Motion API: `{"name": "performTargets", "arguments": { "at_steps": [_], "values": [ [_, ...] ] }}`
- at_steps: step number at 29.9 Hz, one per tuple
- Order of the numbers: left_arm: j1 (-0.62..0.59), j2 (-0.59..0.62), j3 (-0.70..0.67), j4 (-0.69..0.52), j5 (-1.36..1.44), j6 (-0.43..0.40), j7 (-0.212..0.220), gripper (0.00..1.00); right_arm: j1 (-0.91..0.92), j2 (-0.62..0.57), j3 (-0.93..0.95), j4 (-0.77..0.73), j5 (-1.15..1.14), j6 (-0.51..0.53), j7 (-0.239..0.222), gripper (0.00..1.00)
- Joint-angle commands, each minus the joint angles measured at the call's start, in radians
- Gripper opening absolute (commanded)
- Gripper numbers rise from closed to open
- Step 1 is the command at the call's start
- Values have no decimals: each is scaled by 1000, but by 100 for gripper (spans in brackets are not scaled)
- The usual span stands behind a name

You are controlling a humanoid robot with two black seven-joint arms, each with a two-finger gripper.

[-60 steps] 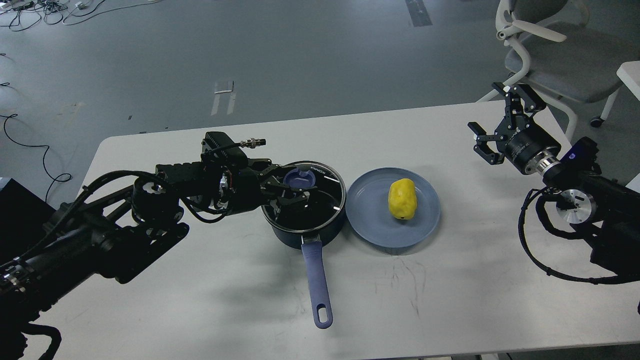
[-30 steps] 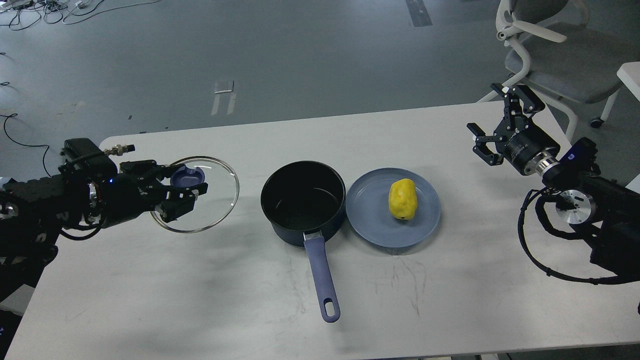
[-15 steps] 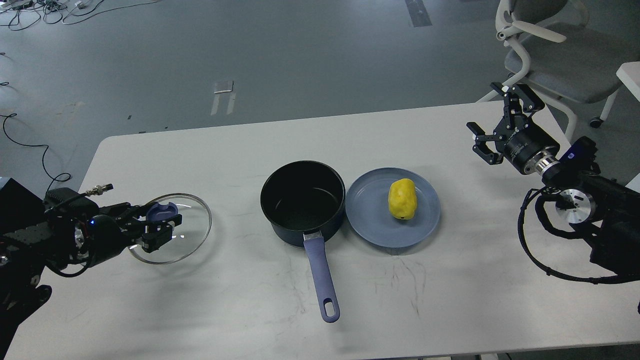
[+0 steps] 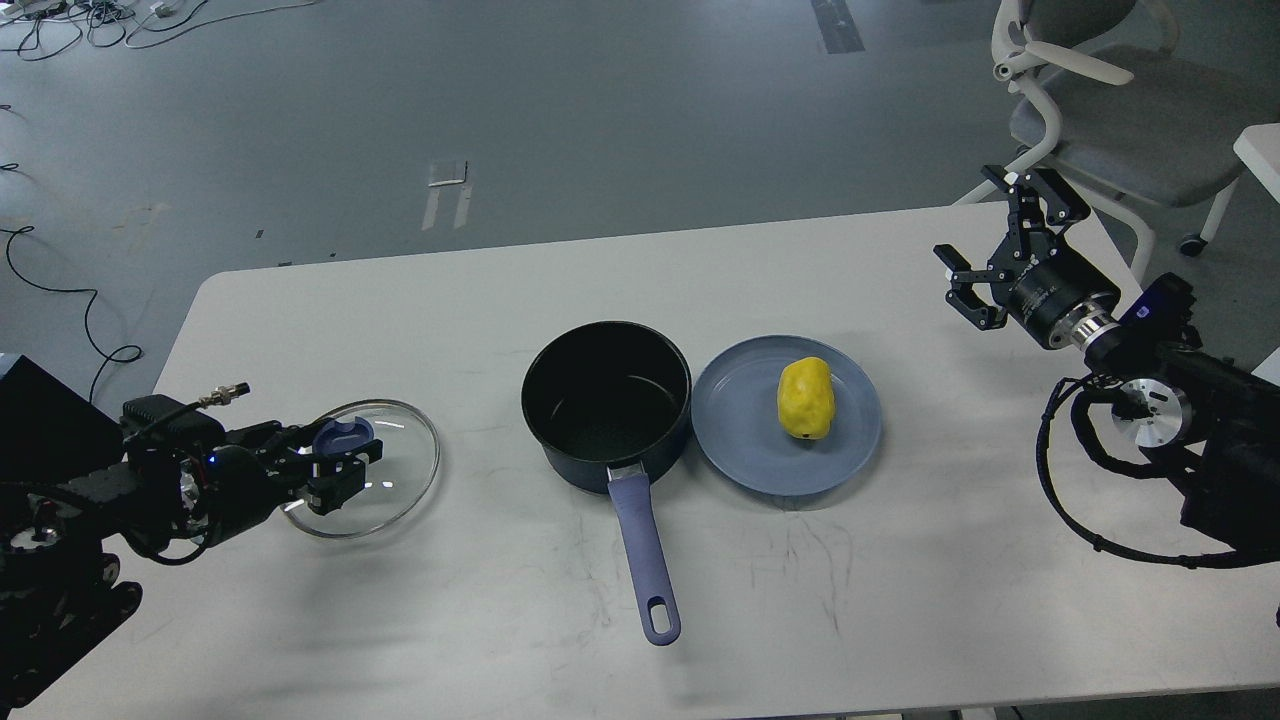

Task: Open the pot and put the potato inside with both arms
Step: 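Set the lid on the table, release it, raise left gripper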

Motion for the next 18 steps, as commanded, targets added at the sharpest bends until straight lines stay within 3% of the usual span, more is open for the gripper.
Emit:
{"name": "performTargets", "arguments": {
  "at_steps": [1,4,9,15,18],
  "values": [
    [1,-6,0,8,0,1,0,88,-1,0,0,1,0,0,0,100],
    [-1,-9,-3,13,-3,1,0,96,-1,-1,-1,1,0,0,0,100],
    [-3,-1,-9,4,-78,1,0,98,7,-5,-1,7,-2,0,0,100],
    [-107,26,-34,-68,-519,-20,0,98,85,-106,-118,84,-28,0,0,100],
    [-202,28,-38,-94,-801,-86,0,97,208,-176,-285,153,-80,0,0,100]
  ]
}}
